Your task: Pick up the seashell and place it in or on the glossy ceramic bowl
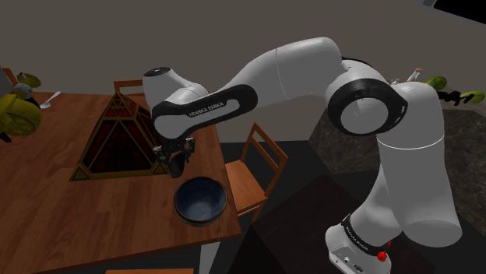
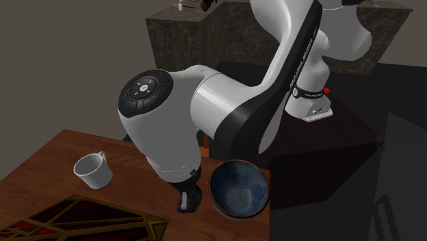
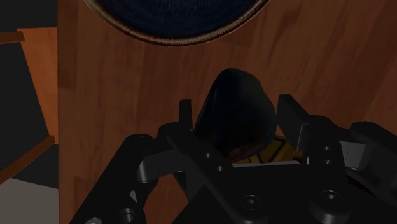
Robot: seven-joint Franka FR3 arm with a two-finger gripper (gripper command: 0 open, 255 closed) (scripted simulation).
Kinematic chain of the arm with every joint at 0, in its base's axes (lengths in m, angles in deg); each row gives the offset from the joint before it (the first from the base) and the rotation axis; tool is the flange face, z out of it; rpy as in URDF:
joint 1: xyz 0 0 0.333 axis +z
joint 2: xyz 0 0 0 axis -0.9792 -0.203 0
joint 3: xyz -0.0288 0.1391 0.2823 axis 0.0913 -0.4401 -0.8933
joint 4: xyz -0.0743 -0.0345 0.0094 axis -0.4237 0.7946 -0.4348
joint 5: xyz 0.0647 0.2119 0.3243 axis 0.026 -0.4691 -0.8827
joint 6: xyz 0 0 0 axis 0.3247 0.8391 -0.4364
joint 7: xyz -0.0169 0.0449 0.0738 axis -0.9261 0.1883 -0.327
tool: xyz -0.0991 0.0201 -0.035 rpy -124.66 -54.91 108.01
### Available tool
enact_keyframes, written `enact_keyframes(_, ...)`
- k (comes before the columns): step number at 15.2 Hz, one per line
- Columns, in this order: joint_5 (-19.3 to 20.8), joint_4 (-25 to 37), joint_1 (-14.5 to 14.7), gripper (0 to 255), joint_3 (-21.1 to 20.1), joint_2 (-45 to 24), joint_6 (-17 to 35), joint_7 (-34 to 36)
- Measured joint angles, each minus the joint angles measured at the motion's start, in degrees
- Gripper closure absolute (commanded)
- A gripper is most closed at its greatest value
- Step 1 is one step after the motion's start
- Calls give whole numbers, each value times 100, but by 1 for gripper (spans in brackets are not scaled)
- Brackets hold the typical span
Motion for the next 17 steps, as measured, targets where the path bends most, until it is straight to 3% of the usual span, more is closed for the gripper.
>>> enact_keyframes(7,-7,-19,20,255,-10,304,-287,18)
enact_keyframes(17,-33,-2885,374,255,-200,2112,753,581)
